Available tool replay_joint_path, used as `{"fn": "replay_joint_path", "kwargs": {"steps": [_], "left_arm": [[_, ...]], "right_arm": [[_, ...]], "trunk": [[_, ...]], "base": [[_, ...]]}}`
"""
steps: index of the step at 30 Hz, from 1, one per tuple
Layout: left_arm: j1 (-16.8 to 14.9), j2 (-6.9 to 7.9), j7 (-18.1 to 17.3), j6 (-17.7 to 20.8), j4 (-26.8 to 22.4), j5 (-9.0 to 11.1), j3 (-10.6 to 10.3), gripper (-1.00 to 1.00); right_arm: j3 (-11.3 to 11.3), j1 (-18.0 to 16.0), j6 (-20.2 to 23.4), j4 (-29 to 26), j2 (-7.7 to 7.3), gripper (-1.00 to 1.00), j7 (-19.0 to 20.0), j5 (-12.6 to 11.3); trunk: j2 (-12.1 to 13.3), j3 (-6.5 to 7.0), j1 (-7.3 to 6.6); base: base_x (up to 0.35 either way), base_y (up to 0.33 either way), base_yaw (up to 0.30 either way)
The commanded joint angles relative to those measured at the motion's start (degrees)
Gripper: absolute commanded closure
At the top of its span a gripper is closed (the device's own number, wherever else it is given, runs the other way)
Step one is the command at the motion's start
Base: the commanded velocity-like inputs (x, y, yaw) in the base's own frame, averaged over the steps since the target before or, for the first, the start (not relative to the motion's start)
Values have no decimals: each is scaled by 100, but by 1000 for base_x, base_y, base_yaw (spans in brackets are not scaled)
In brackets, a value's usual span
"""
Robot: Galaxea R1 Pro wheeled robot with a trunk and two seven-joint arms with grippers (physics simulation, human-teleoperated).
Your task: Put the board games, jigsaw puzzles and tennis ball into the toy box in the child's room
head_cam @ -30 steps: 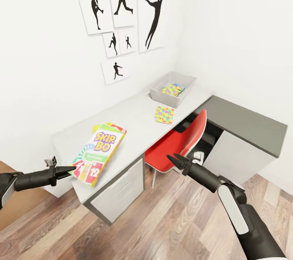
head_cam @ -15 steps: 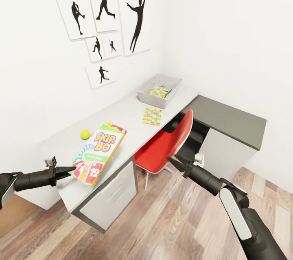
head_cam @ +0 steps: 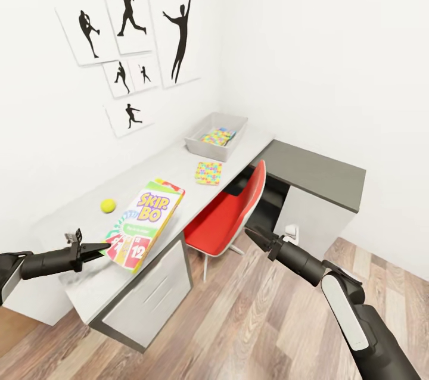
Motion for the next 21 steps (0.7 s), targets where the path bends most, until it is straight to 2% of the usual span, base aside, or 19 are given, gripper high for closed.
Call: {"fn": "replay_joint_path", "kwargs": {"steps": [1,6,11,21], "left_arm": [[-3,2,-23,15,-1,-1,-2,100],[-3,2,-23,-156,-1,18,4,100],[-1,2,-23,-183,-1,23,-1,100],[-3,2,-23,-196,-1,24,7,100]], "right_arm": [[6,-5,47,-3,-6,-100,-9,-57],[3,-4,-15,-6,-5,-100,-9,-48],[4,3,-237,-4,-8,-100,50,-48],[4,4,-280,0,-9,-100,87,-47]], "trunk": [[-10,-1,3],[-10,44,3],[-10,90,3],[-10,183,3]], "base": [[0,0,-45],[-7,0,-14],[-110,0,-2],[-44,0,0]]}}
